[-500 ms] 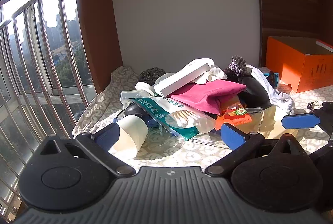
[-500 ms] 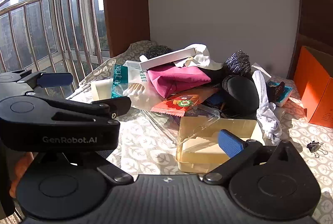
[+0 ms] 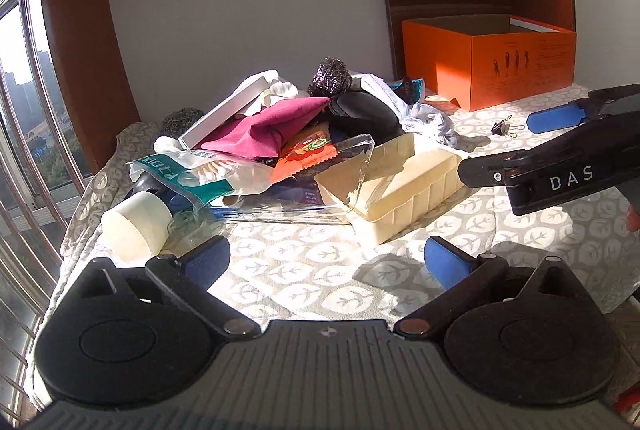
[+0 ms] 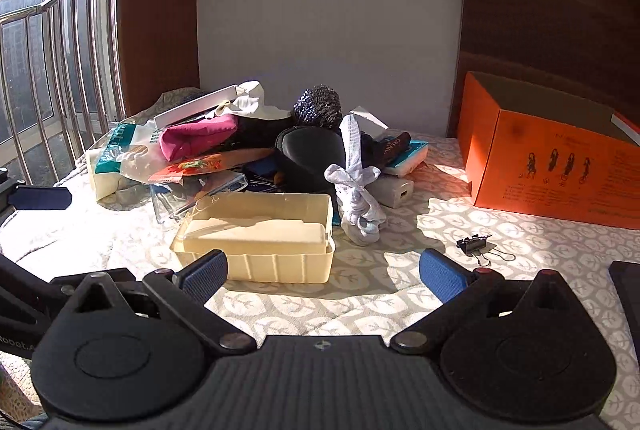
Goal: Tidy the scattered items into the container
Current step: 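Move both tools toward the cream plastic tray in the pile, then grasp the cream plastic tray with both tools and lift it toward the orange box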
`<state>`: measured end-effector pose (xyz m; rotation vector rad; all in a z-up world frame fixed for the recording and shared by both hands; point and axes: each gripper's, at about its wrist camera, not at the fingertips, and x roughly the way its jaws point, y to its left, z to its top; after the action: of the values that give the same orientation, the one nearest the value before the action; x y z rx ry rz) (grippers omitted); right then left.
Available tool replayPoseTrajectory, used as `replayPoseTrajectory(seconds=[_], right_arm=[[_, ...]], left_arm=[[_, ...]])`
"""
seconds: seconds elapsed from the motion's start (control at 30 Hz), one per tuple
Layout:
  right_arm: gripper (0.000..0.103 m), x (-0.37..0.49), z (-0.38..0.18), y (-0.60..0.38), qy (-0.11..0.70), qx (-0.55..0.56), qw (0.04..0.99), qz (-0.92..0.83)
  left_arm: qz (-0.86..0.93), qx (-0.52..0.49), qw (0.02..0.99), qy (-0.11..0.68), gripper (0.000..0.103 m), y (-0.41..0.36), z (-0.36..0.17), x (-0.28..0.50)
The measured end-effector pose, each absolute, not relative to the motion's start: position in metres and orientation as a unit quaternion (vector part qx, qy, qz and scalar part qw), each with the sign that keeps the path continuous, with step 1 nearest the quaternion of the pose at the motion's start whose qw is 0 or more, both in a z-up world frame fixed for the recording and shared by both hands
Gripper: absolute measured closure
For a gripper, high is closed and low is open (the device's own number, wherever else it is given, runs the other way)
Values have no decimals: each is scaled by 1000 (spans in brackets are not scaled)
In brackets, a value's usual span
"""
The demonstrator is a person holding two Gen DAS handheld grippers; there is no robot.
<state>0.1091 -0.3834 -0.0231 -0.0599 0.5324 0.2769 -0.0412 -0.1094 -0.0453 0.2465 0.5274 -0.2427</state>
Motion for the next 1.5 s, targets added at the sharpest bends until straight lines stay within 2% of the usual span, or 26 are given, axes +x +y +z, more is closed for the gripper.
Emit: replayPoseTrajectory(seconds=[0.2, 0.43, 0.67, 0.8, 1.13, 1.37, 1.5], right_arm=[[0, 131, -28, -395, 276, 5, 945, 175], [0, 156, -40, -378, 305, -26, 927, 218], [0, 178, -43, -396, 314, 44, 905, 285], [12, 179, -48, -382, 332, 38, 883, 329], [12, 156, -45, -395, 311, 60, 895, 313], [12, 143, -32, -405, 294, 49, 908, 295], [12, 134, -23, -409, 281, 49, 913, 290]], left_arm=[[-145, 115, 943, 278, 0, -134, -63, -20], [-134, 110, 945, 277, 0, -138, -63, -2], [-165, 96, 933, 305, 0, -128, -69, 9], [-189, 105, 927, 305, 0, -128, -66, 11], [-234, 137, 933, 237, 2, -134, -51, -21], [-247, 105, 930, 250, 1, -140, -43, -27], [-255, 114, 934, 223, 1, -148, -36, -24]])
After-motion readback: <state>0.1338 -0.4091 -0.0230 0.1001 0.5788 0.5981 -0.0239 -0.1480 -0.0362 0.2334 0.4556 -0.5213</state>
